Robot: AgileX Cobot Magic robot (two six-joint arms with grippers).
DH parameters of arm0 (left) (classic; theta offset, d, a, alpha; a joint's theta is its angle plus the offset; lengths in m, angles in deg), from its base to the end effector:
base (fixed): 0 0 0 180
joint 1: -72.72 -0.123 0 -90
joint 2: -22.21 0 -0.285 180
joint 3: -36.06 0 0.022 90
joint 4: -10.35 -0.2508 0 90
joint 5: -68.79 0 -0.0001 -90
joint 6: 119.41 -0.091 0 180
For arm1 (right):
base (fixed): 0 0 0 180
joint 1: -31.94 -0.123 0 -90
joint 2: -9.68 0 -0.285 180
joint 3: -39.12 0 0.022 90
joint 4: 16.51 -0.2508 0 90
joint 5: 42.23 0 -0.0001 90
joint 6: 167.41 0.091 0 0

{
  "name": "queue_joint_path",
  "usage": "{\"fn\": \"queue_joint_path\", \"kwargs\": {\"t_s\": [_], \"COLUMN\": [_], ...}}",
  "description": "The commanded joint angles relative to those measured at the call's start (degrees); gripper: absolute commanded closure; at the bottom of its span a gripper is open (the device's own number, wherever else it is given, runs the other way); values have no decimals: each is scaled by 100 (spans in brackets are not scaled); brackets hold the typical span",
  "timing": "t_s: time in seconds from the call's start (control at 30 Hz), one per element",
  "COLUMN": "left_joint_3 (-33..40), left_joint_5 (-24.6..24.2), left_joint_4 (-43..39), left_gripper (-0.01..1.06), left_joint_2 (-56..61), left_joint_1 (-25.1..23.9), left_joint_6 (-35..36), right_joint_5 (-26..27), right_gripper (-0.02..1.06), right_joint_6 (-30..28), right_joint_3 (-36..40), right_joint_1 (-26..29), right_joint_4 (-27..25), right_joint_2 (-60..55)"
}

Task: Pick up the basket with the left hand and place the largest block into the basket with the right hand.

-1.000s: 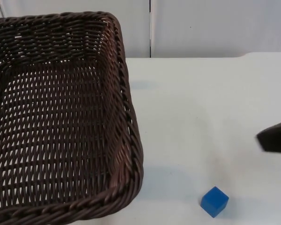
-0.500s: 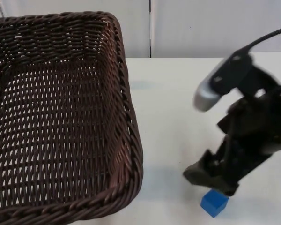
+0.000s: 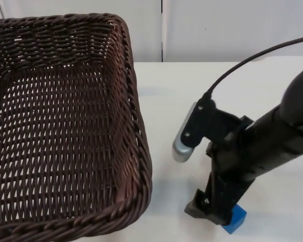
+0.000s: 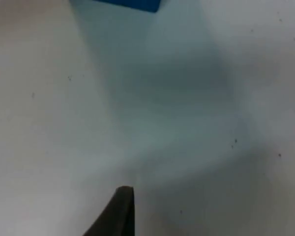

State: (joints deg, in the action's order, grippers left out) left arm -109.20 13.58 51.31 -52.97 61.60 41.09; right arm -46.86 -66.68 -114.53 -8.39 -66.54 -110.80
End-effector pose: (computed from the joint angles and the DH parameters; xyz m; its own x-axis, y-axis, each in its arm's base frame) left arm 0.2056 -0.0096 0.2630 -0.9037 -0.2800 -0.3238 -0.0670 0.8396 -0.5391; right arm 0.2599 0.2282 0.0922 -0.2464 -0.8505 -0.4646 -0.9066 0.3717 -0.1997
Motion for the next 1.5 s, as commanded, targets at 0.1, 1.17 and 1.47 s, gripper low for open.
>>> {"fn": "queue_joint_path", "kwargs": {"t_s": [0.1,1.17,1.47], "left_joint_3": [-8,-8,-8], "left_joint_5": [31,101,103], "left_joint_4": [87,-30,-55], "left_gripper": [99,99,99], "left_joint_2": [58,58,58], "left_joint_1": [-28,-28,-28], "left_joint_6": [30,30,30], "right_joint_5": [-360,-2060,-2267], "right_gripper": [0,0,2], "right_joint_6": [-135,-5215,-5322], "right_joint_3": [-311,-959,-1426], "right_joint_1": [-29,-39,-39], "right_joint_4": [-158,-4992,-4992], "right_joint_2": [-185,-810,-1239]}}
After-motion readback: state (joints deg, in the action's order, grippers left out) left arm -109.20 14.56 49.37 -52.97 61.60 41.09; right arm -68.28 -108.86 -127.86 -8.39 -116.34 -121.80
